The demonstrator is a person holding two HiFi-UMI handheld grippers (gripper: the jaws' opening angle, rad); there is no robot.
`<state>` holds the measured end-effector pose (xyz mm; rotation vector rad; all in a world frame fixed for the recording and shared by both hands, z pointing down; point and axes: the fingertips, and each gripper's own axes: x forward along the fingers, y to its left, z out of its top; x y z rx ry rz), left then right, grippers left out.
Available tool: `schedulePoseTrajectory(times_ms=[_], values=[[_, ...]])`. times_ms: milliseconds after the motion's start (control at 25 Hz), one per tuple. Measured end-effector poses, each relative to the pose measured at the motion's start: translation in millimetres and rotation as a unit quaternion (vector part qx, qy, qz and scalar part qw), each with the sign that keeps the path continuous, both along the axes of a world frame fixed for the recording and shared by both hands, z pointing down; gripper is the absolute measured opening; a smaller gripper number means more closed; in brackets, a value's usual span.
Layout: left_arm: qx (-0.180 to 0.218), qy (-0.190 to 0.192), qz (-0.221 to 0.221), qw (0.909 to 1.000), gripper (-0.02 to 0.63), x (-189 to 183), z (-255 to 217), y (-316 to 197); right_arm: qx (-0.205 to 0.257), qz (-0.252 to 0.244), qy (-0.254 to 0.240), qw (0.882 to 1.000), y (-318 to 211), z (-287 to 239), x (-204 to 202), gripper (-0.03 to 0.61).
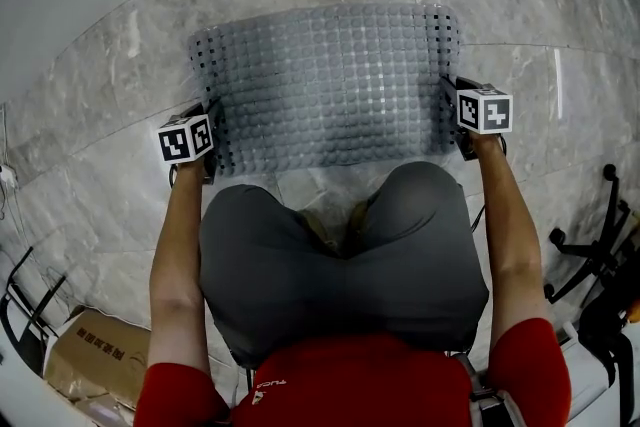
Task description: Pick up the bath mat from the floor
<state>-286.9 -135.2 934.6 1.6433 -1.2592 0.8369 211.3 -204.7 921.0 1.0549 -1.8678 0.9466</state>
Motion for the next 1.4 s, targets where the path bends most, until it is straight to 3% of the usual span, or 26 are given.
schedulePoseTrajectory(times_ms=[320,680,880,1160,1400], values=[[0.064,0.071,0.009,0.9954,0.052,13,-53,8,0.068,-0.003,-0.083,0.994,16,-75,-23,0.035],[0.164,0.113,-0.002,0.9799,0.051,14,-139,9,0.142,-0.005,-0.132,0.981,15,-167,-51,0.035],[0.236,0.112,-0.019,0.9650,0.049,13,-203,-2,0.196,0.005,-0.154,0.968,-3,-223,-58,0.035],[0.328,0.075,-0.014,0.9416,0.049,10,-318,-26,0.271,-0.002,-0.190,0.943,-23,-333,-77,0.034],[0.359,0.069,-0.028,0.9303,0.048,15,-404,-30,0.312,0.008,-0.204,0.928,-30,-416,-77,0.034]])
